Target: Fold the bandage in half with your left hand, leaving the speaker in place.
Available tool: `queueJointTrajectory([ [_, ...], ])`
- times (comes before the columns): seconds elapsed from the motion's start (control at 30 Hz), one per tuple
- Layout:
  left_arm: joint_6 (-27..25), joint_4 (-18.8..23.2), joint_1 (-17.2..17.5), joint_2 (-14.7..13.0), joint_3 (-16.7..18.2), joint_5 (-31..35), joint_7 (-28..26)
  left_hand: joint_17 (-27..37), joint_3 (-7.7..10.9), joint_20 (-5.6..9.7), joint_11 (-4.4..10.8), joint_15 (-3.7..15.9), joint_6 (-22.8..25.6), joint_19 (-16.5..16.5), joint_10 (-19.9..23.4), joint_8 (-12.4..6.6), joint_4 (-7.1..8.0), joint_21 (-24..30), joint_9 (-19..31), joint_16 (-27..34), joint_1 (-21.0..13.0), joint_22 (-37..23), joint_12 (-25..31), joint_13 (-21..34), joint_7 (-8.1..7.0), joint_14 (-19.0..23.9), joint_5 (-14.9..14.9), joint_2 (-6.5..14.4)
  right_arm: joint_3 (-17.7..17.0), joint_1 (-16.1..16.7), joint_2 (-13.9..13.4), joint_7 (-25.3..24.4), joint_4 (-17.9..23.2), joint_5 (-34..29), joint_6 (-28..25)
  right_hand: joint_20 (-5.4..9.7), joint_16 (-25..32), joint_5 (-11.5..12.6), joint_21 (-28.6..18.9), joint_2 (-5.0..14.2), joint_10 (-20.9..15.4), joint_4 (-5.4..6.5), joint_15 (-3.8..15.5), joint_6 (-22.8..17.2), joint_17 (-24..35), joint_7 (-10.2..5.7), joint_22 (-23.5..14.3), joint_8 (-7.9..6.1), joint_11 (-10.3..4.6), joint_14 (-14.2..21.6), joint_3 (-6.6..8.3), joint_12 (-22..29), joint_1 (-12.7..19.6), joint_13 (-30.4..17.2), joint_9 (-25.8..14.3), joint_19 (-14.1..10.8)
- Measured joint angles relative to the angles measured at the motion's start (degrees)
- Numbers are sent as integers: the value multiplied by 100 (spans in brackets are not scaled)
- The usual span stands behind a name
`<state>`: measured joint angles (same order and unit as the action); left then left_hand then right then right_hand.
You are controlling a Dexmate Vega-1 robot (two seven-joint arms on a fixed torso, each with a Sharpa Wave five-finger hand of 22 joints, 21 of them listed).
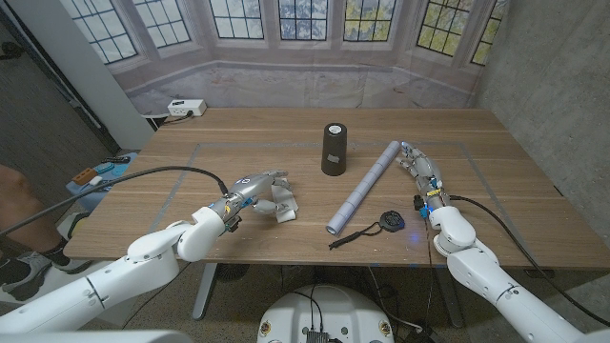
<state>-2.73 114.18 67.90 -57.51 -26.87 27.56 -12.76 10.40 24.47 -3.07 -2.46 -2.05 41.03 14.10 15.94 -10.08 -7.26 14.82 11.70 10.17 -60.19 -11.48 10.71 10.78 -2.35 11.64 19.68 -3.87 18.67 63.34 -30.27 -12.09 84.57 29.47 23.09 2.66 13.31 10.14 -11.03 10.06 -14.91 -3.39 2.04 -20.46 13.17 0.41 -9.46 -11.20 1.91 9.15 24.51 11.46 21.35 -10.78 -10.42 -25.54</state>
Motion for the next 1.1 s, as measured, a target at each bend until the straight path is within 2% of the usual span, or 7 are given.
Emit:
queueJointTrajectory([
  [0.53,32,122,153,-1,168,-149,-158,15,-38,0,11,0,-31,1,56,0,38,0,1,25,105,0,32,0,31,1,-22,105,23,-31,-27,51,28,-23,0,0,0,0,0,0,0,17,0,-22,0,-22,0,0,0,0,17,0,0,0,0,0],
  [1.1,171,126,322,207,397,-479,-487,14,-160,0,40,22,-10,1,89,-32,161,3,-26,25,293,0,54,0,52,23,-106,293,56,-38,-81,43,152,-100,-78,0,0,0,0,0,0,16,0,-22,0,-22,0,0,0,0,16,0,0,0,0,0],
])
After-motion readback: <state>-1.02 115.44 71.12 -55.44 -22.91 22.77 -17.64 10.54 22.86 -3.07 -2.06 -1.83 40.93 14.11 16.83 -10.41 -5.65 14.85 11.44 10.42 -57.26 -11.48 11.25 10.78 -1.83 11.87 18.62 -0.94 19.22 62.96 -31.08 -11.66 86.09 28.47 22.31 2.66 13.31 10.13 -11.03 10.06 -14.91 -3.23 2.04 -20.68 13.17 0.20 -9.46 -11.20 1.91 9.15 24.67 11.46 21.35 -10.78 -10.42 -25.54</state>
